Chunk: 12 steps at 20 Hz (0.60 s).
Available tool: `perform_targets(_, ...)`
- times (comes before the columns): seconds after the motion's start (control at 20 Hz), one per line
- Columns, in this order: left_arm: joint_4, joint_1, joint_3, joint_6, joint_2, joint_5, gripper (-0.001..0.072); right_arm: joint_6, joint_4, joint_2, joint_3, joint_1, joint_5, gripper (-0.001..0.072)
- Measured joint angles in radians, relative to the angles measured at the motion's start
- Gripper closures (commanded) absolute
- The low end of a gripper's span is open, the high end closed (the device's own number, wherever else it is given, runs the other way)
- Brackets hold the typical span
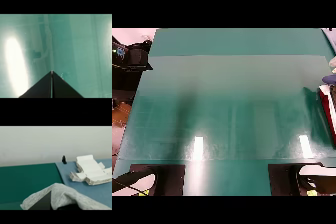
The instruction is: Fold the shirts.
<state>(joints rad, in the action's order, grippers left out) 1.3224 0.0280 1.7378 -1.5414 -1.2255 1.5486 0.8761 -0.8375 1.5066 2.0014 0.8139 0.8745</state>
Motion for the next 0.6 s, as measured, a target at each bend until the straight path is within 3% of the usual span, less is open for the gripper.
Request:
perform_targets(0.25,0.0,0.0,0.0,0.001,0.0,0.001,0.0688,0.045,-0.033,-0.03,-0.002,0.107,0.323,0.0699)
perform_targets(0.6,-0.002,0.0,0.0,0.038,0.0,0.001,0.0688,0.407,-0.33,-0.06,-0.002,0.245,0.633,0.0698)
